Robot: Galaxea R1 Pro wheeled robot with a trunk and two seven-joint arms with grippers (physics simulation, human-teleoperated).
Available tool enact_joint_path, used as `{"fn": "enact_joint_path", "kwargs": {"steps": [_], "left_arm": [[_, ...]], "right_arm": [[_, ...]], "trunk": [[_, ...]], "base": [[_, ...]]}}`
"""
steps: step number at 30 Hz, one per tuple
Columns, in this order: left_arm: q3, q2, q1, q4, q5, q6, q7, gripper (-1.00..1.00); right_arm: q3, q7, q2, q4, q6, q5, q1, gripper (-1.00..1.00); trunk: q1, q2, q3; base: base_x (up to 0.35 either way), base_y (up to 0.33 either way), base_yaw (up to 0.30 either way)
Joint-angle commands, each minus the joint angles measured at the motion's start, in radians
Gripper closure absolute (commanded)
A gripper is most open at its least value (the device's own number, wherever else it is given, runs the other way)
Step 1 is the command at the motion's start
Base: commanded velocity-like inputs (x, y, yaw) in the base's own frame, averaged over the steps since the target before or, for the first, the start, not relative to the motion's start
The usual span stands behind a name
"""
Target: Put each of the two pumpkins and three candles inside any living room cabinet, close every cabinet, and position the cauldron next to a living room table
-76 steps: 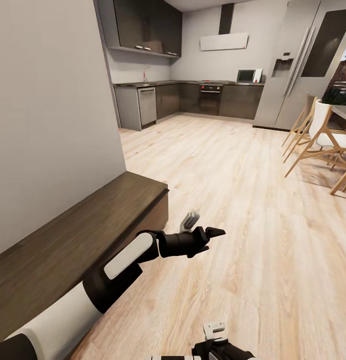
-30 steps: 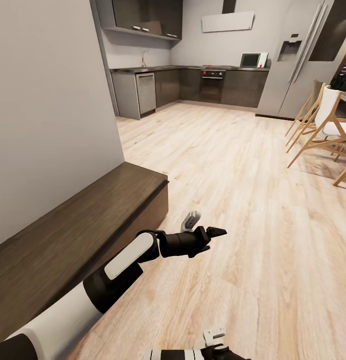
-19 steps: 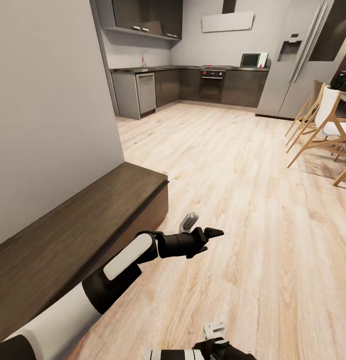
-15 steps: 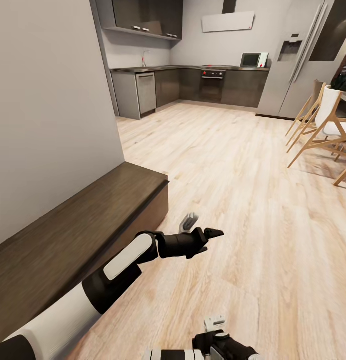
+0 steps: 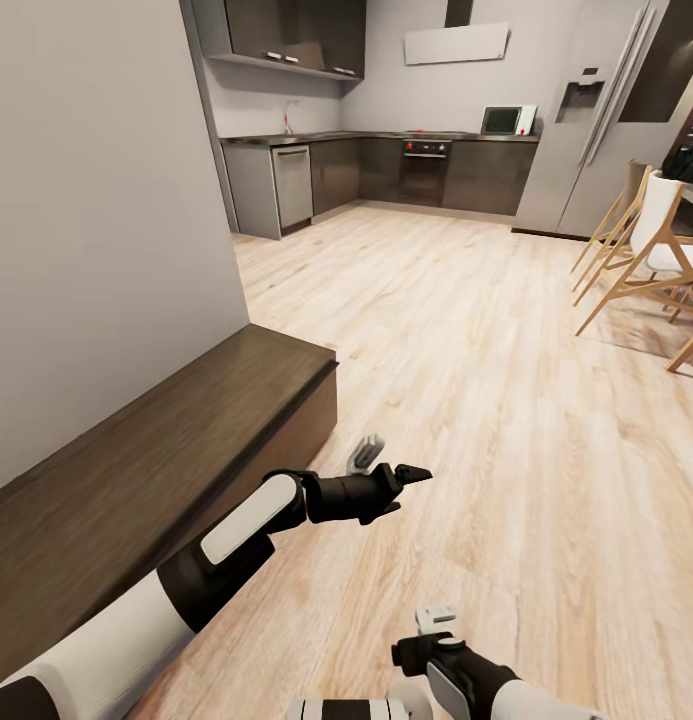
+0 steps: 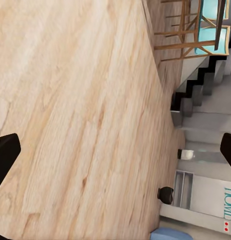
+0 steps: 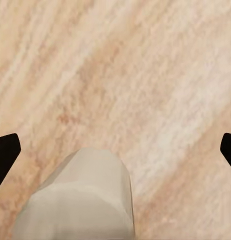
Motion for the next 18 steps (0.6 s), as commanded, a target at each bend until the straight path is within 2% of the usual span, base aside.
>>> {"fn": "enact_joint_path", "kwargs": {"steps": [1, 13, 18], "left_arm": [[0.0, 0.0, 0.0, 0.0, 0.0, 0.0, 0.0, -1.0], [0.0, -0.001, 0.0, 0.0, 0.0, 0.0, 0.0, -1.0], [0.0, -0.001, 0.001, 0.0, 0.0, 0.0, 0.0, -1.0]], "right_arm": [[0.0, 0.001, 0.002, 0.0, 0.001, 0.0, 0.0, -1.0], [0.013, -0.004, 0.009, 0.012, 0.01, 0.004, 0.0, -1.0], [0.015, -0.003, 0.007, 0.017, 0.051, 0.005, 0.0, -1.0]], "trunk": [[0.0, 0.0, 0.0], [0.0, 0.0, 0.0], [0.0, 0.0, 0.0]], "base": [[0.0, 0.0, 0.0], [0.0, 0.0, 0.0], [0.0, 0.0, 0.0]]}}
